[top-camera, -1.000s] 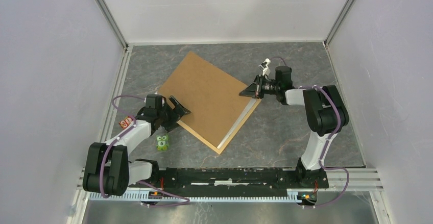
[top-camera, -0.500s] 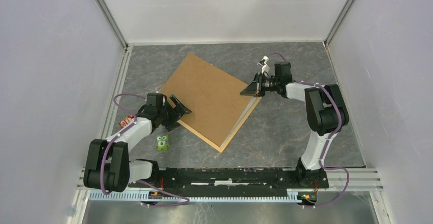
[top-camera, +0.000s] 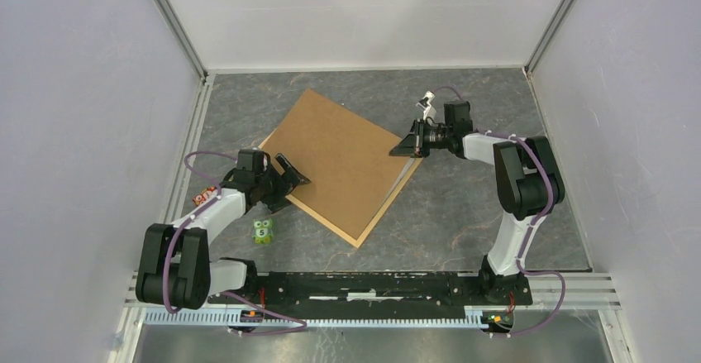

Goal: Put the photo into the frame

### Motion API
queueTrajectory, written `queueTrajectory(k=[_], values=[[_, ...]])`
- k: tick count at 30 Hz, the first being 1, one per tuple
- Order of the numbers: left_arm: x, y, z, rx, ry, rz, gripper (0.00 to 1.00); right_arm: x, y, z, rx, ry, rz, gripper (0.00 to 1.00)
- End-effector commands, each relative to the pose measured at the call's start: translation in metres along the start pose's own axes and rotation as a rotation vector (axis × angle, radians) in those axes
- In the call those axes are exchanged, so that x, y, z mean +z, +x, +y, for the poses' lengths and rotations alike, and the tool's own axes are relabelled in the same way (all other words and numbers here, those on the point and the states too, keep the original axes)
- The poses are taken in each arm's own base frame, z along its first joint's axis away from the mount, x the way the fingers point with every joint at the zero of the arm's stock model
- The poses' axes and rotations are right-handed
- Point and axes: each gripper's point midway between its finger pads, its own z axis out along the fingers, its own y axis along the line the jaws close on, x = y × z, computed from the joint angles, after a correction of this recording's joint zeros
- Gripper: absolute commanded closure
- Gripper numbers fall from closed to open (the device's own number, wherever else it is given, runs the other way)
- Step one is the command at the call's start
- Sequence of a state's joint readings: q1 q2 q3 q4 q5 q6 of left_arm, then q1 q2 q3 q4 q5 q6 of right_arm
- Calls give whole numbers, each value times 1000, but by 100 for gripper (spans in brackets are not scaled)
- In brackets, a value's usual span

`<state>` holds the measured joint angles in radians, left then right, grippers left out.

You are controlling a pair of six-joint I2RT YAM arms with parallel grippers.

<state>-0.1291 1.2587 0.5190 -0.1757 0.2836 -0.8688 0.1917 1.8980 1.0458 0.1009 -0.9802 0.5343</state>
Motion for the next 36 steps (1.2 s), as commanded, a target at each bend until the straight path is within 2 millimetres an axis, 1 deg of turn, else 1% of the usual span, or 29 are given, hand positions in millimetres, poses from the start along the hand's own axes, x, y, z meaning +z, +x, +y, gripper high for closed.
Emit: queueTrajectory(k=[1,2,5,9,13,17,20,21,24,26,30,31,32,36], values=[[-7,-15,-28,41,81,-26,0,10,20,-10,-74,51,19,100],[-7,-15,-28,43,80,-28,0,9,20,-10,-80,50,16,99],[-6,-13,-26,39,73,-19,0,6,17,-14,-109,91,5,92],[-5,-10,-24,31,71,-8,0,0,9,-20,-161,171,-1,74],[-6,-8,-20,30,54,-5,0,-11,3,-25,-196,264,2,55],[-6,-6,-17,29,47,1,0,-31,-5,-32,-260,405,-2,31],[-7,-5,-15,30,39,5,0,-50,-13,-38,-311,529,-7,18],[-6,-3,-14,28,35,9,0,-58,-18,-41,-329,576,-10,15],[-6,-1,-11,21,27,19,0,-70,-27,-39,-379,638,-19,10],[-6,0,-10,17,27,23,0,-69,-31,-36,-406,632,-36,9],[-6,3,-7,11,15,30,0,-49,-38,-26,-450,543,-61,13],[-6,4,-6,9,15,32,0,-43,-36,-26,-452,524,-53,15],[-7,4,-7,9,18,31,0,-37,-36,-26,-458,515,-55,16],[-9,7,-8,6,30,41,0,-27,-33,-36,-438,514,-62,18]])
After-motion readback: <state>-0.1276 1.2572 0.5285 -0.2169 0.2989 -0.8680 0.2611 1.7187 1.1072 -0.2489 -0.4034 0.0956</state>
